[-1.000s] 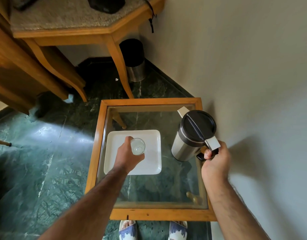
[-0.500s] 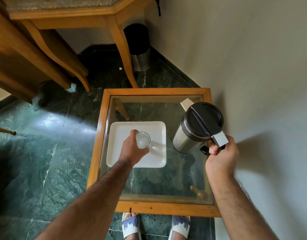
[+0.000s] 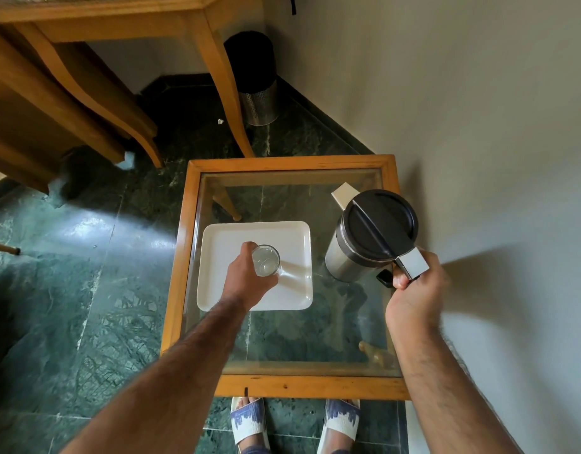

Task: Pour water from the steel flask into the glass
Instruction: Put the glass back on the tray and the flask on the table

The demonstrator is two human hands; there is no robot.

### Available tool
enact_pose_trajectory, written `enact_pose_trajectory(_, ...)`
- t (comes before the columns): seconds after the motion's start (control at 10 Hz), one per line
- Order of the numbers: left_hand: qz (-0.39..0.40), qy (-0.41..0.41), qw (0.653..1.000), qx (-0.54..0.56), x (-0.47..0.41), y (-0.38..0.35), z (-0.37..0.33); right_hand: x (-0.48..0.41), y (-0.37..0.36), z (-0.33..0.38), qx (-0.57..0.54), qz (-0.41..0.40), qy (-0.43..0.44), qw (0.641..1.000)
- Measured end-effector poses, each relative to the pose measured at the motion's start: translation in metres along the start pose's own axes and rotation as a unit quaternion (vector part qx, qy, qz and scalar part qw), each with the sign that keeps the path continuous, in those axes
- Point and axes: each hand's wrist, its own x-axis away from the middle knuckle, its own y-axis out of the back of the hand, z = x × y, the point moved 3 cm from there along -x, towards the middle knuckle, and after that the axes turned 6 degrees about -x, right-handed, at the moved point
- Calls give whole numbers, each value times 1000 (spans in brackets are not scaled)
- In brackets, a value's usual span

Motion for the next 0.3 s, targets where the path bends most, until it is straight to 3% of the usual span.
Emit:
enact_pose_trajectory(0.2, 22, -15, 999, -37, 7, 3, -5, 1, -2, 5, 8, 31, 19, 999)
enact_pose_trajectory(0.3, -8, -56, 992, -115, 15, 17, -19, 1, 2, 16, 25, 48, 18, 998)
